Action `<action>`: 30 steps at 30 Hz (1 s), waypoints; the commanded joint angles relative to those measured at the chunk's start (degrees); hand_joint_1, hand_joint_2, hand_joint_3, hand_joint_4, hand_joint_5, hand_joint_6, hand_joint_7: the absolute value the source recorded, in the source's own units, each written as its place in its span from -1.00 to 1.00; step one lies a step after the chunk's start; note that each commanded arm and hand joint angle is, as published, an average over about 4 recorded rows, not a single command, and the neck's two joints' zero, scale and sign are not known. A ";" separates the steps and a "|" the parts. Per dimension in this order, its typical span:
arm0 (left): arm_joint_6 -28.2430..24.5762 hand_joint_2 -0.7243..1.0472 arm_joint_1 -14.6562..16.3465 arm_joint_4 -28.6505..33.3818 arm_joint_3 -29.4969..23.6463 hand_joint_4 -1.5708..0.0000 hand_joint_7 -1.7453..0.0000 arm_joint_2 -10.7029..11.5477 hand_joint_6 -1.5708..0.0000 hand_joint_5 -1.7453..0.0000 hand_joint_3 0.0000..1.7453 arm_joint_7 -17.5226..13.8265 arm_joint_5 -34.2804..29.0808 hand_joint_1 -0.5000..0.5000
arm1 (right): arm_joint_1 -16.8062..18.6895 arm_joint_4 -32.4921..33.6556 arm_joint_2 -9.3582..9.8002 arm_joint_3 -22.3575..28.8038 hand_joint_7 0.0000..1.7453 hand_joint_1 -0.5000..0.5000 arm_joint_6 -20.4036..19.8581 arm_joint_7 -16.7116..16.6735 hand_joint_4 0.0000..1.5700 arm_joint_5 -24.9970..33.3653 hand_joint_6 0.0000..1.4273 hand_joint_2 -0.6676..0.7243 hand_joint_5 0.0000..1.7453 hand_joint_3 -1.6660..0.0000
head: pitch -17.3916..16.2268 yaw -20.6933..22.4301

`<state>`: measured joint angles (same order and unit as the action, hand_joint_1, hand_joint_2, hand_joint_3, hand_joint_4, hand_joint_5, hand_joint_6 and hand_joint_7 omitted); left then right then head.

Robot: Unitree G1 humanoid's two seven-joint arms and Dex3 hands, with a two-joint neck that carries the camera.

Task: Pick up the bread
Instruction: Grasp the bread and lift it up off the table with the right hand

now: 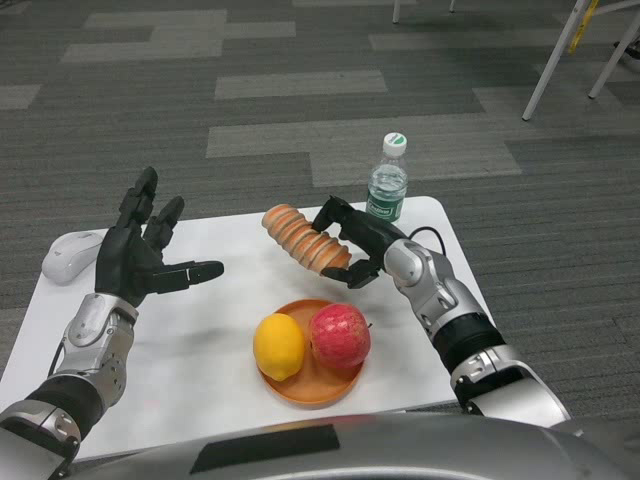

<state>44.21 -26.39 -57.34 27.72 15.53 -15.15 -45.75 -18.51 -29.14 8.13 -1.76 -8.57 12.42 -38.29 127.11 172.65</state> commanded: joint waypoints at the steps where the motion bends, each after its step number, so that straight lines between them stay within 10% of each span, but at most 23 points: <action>1: 0.18 0.40 -1.05 -0.32 -0.13 1.00 1.00 -0.06 1.00 0.53 -0.95 -0.05 -0.30 1.00 | 1.79 2.94 -0.36 2.07 0.76 -0.67 -1.03 0.06 -1.00 3.53 -0.88 -0.93 0.22 -0.05 | 0.08 0.39; 14: 0.18 0.40 -1.47 -0.01 -0.26 1.00 1.00 -0.06 1.00 0.53 -0.90 -0.05 -0.21 1.00 | 5.64 -0.53 -0.31 6.25 0.64 -0.73 -13.58 5.64 -1.00 32.71 -0.78 -0.91 0.11 -0.05 | 1.36 1.79; 30: 0.42 0.40 -1.56 1.68 -0.52 1.00 1.00 -0.19 1.00 0.53 -0.95 -0.05 -0.12 1.00 | 11.15 1.12 1.23 7.50 0.60 -0.69 -29.55 9.18 -0.94 44.95 -0.49 -0.91 0.11 0.17 | 2.74 2.76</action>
<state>44.24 -27.11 -56.00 27.55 15.32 -15.15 -45.78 -8.25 -29.41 8.78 4.59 -36.45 21.28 5.44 129.83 175.31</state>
